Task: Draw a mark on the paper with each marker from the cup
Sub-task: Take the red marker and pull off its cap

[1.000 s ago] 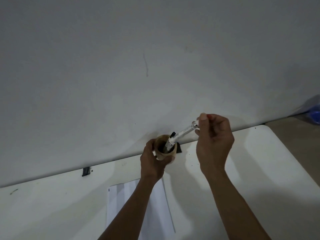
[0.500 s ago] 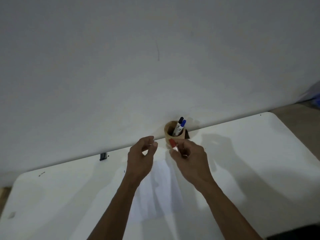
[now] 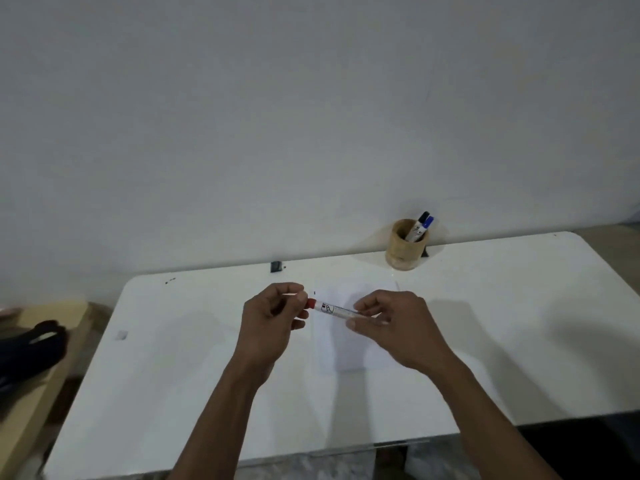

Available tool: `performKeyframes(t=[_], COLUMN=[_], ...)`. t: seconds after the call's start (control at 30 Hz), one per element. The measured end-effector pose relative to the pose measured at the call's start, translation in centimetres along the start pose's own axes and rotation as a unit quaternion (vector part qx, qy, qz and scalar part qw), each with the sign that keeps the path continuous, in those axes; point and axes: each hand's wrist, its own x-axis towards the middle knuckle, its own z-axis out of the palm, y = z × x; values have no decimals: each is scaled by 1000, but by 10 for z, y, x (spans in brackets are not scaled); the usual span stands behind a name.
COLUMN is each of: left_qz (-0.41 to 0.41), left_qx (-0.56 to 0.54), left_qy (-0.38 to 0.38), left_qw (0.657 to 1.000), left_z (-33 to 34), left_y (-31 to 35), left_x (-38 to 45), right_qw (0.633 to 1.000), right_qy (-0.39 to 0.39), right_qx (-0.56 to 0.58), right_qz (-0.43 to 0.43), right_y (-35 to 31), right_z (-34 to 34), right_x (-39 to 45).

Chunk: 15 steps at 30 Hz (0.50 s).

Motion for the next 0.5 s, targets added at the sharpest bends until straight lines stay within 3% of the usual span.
performKeyframes(t=[0.1, 0.23, 0.3, 0.5], left_qz=[14, 47, 66, 83], left_qx=[22, 57, 77, 109], left_qy=[-11, -35, -31, -28], left_qw=[1000, 997, 994, 990], left_z=[-21, -33, -35, -36], left_y=[-7, -9, -10, -15], left_x=[-14, -29, -32, -34], right_qw=[979, 896, 883, 922], right_qy=[38, 62, 47, 42], right_qx=[200, 431, 458, 380], right_qz=[27, 83, 89, 69], right_y=[-10, -27, -32, -28], right_z=[13, 41, 55, 84], right_x=[-13, -23, -27, -29])
